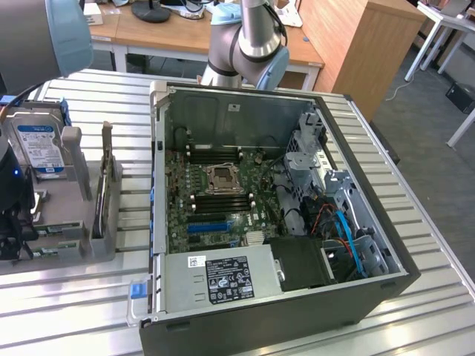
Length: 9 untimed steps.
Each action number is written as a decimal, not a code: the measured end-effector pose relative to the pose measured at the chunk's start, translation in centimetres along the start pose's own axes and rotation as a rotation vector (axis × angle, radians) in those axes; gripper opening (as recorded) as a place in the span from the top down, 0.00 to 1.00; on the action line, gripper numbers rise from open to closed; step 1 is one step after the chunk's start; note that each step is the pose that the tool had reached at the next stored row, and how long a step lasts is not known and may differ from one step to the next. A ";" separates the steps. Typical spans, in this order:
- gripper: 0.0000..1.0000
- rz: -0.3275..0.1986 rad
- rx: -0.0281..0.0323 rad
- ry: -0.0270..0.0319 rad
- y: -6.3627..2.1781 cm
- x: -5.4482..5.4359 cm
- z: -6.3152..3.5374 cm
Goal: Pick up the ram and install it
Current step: 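Pick up the ram and move it above insertion slot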
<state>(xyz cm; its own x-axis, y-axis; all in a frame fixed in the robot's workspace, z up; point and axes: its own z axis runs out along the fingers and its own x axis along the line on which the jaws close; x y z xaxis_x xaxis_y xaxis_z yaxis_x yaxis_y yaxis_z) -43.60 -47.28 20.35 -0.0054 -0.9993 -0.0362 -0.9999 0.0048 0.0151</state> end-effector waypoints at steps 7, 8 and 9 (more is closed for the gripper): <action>0.64 0.000 0.0000 -0.0001 -0.37 0.0 0.05; 0.64 0.000 0.0000 -0.0002 -0.49 0.0 0.05; 0.64 0.000 0.0001 -0.0002 -0.62 0.0 0.06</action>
<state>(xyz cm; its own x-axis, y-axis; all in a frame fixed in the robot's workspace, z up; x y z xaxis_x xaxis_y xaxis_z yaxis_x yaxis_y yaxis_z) -42.98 -47.28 20.28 -0.0054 -0.9993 -0.0364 -0.9999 0.0049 0.0150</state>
